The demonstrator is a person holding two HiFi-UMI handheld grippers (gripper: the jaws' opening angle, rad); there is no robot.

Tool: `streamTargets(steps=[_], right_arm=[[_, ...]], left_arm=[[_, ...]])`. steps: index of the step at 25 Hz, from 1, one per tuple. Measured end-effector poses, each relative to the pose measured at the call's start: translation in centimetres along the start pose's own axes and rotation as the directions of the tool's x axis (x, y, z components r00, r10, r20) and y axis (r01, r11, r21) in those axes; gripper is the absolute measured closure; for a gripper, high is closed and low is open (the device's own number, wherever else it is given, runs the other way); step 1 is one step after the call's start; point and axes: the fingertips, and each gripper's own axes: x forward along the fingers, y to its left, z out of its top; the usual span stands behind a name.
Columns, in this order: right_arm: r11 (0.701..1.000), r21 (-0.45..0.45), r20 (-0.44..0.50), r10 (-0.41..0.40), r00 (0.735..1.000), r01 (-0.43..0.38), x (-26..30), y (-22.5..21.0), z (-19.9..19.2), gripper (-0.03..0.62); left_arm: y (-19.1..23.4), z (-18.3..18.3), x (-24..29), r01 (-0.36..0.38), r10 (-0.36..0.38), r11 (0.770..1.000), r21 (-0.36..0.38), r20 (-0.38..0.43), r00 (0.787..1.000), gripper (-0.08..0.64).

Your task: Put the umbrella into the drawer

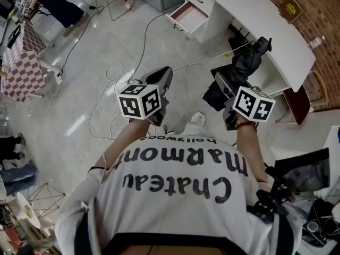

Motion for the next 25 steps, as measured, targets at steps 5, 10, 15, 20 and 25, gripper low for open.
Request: streamTargets(steps=[5, 10, 15, 20, 25], right_arm=[[1.0, 0.008, 0.007, -0.006, 1.0, 0.006, -0.1, 0.0, 0.0, 0.311], [0.999, 0.053, 0.027, -0.002, 1.0, 0.001, 0.2, -0.8, -0.5, 0.311], [0.997, 0.071, 0.029, 0.026, 0.999, -0.028, 1.8, -1.2, 0.0, 0.311], [0.992, 0.108, 0.039, 0.059, 0.997, -0.063, 5.3, -3.4, 1.6, 0.311], [0.992, 0.095, 0.029, 0.076, 0.997, -0.078, 10.4, -5.1, 5.9, 0.311]], left_arm=[[0.1, 0.3, -0.7, -0.005, 0.005, 1.0, 0.001, 0.012, 1.0, 0.534], [0.5, 0.0, -1.1, -0.014, 0.014, 1.0, -0.015, 0.03, 0.999, 0.534], [1.7, 0.2, -0.2, -0.04, 0.041, 0.999, -0.026, 0.043, 0.998, 0.534], [3.1, 1.5, 2.3, -0.047, 0.048, 0.999, -0.026, 0.057, 0.997, 0.535], [5.2, 5.1, 6.2, -0.045, 0.047, 0.999, -0.024, 0.074, 0.996, 0.537]])
